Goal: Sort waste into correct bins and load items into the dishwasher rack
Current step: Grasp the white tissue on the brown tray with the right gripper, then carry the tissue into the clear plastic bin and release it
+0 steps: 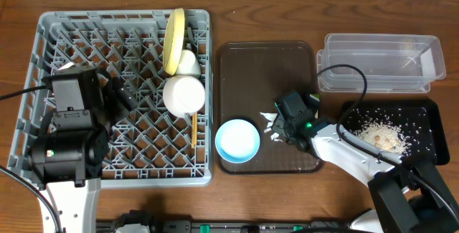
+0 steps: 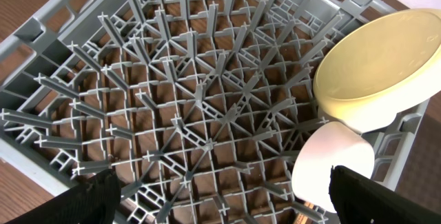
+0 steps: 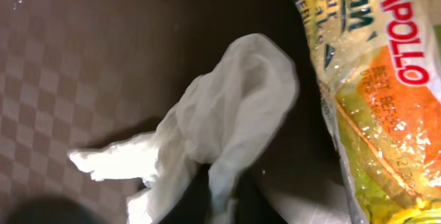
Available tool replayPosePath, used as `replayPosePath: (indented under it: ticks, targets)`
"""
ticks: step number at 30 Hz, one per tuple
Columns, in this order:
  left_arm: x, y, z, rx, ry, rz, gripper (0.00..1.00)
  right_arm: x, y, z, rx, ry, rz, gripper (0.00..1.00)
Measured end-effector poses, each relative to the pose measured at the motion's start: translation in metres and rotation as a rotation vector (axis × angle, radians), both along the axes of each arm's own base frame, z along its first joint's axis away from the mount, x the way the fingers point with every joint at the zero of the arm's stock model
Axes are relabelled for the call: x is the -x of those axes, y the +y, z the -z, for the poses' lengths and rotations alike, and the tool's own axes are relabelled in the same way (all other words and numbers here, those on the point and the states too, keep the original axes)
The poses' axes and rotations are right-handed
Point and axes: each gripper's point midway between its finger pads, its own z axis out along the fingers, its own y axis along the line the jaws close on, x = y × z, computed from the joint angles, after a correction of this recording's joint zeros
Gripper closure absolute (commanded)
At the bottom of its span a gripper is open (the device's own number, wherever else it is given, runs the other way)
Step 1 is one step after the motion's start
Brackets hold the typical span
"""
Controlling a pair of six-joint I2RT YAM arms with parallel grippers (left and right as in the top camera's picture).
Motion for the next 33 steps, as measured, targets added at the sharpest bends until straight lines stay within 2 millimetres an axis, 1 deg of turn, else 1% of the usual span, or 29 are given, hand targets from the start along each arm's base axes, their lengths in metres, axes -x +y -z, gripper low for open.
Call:
replayPosePath:
  ticks: [4, 6, 7, 8, 10, 12, 13, 14, 15, 17, 18, 20, 21, 22, 25, 27, 30, 31, 33]
  targets:
    - [0.0, 0.0, 0.0, 0.0, 0.0, 0.0, 0.03, -0.001, 0.0, -0.002, 0.004, -0.004, -0.012, 0.99]
    - [0.0, 0.0, 0.0, 0.0, 0.0, 0.0, 0.03, -0.005, 0.003, -0.011, 0.008, -0.026, -0.044, 0.99]
    - [0.0, 0.0, 0.0, 0.0, 0.0, 0.0, 0.03, -0.01, 0.005, -0.021, 0.009, -0.049, -0.069, 0.99]
    - [0.0, 0.0, 0.0, 0.0, 0.0, 0.0, 0.03, -0.017, 0.007, -0.035, 0.005, -0.085, -0.091, 0.99]
    - [0.0, 0.0, 0.0, 0.0, 0.001, 0.0, 0.03, -0.035, 0.01, -0.074, -0.001, -0.181, -0.123, 0.99]
    - [0.0, 0.0, 0.0, 0.0, 0.0, 0.0, 0.03, -0.056, 0.002, -0.123, 0.0, -0.299, -0.116, 0.99]
    - [0.0, 0.0, 0.0, 0.0, 0.0, 0.0, 0.03, -0.066, -0.008, -0.152, 0.007, -0.365, -0.1, 0.99]
    - [0.0, 0.0, 0.0, 0.0, 0.0, 0.0, 0.03, -0.073, -0.018, -0.176, 0.017, -0.421, -0.081, 0.99]
    - [0.0, 0.0, 0.0, 0.0, 0.0, 0.0, 0.03, -0.077, -0.027, -0.192, 0.027, -0.458, -0.065, 0.99]
    - [0.0, 0.0, 0.0, 0.0, 0.0, 0.0, 0.03, -0.085, -0.056, -0.225, 0.07, -0.539, -0.012, 0.99]
    - [0.0, 0.0, 0.0, 0.0, 0.0, 0.0, 0.03, -0.086, -0.069, -0.233, 0.091, -0.556, 0.01, 0.99]
    - [0.0, 0.0, 0.0, 0.0, 0.0, 0.0, 0.03, -0.088, -0.104, -0.24, 0.146, -0.565, 0.073, 0.99]
    - [0.0, 0.0, 0.0, 0.0, 0.0, 0.0, 0.02, -0.088, -0.116, -0.238, 0.165, -0.556, 0.095, 0.99]
    - [0.0, 0.0, 0.0, 0.0, 0.0, 0.0, 0.03, -0.089, -0.135, -0.235, 0.192, -0.539, 0.133, 0.99]
    - [0.0, 0.0, 0.0, 0.0, 0.0, 0.0, 0.03, -0.091, -0.174, -0.225, 0.241, -0.499, 0.213, 0.99]
    - [0.0, 0.0, 0.0, 0.0, 0.0, 0.0, 0.03, -0.094, -0.19, -0.216, 0.256, -0.475, 0.233, 0.99]
    - [0.0, 0.0, 0.0, 0.0, 0.0, 0.0, 0.03, -0.109, -0.198, -0.202, 0.258, -0.464, 0.199, 0.98]
    - [0.0, 0.0, 0.0, 0.0, 0.0, 0.0, 0.03, -0.113, -0.199, -0.197, 0.256, -0.459, 0.183, 0.95]
    - [0.0, 0.0, 0.0, 0.0, 0.0, 0.0, 0.03, -0.122, -0.195, -0.179, 0.259, -0.427, 0.128, 0.86]
